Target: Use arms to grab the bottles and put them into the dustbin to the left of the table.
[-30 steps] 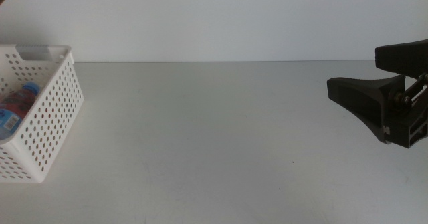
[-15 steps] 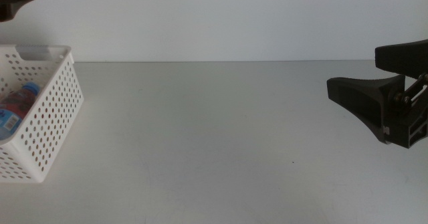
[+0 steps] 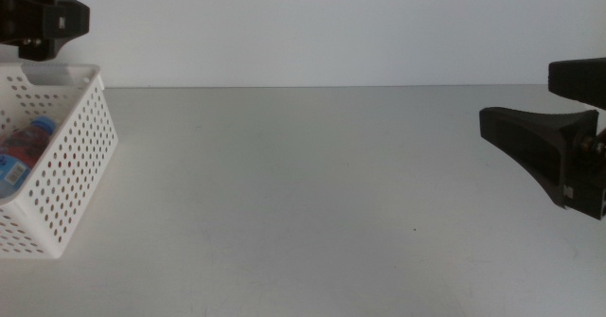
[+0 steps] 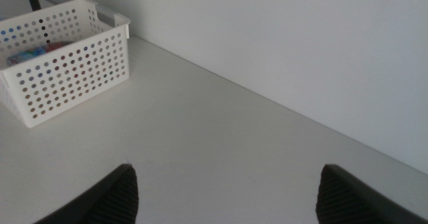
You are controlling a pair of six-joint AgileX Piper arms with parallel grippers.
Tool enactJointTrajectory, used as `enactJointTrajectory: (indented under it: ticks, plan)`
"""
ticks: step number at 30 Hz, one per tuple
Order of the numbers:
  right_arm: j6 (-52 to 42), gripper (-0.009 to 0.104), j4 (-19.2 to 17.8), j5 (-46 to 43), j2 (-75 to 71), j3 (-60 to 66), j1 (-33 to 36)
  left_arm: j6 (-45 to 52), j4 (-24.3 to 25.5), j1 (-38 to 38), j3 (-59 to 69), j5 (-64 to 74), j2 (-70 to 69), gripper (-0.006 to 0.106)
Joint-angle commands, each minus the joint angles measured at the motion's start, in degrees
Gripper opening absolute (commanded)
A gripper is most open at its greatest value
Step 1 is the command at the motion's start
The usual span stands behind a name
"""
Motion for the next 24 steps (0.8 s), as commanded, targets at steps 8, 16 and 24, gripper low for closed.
enactJointTrajectory:
  ticks: [8,16,24]
  plan:
    - [-0.63,0.068,-2.85,-5.67,-12.72,11.6,-17.81,-0.46,1.86,-0.33,10.0,-18.57,-15.07,0.087]
    - [-0.63,0.068,-3.96,-5.66,-29.11,24.67,-29.21,-0.46,0.67,-0.33,34.08,-33.27,-30.91,0.087]
    - [-0.63,0.068,-5.68,-5.66,-41.09,35.64,-31.18,-0.46,-6.86,-0.33,51.96,-32.47,-46.15,0.087]
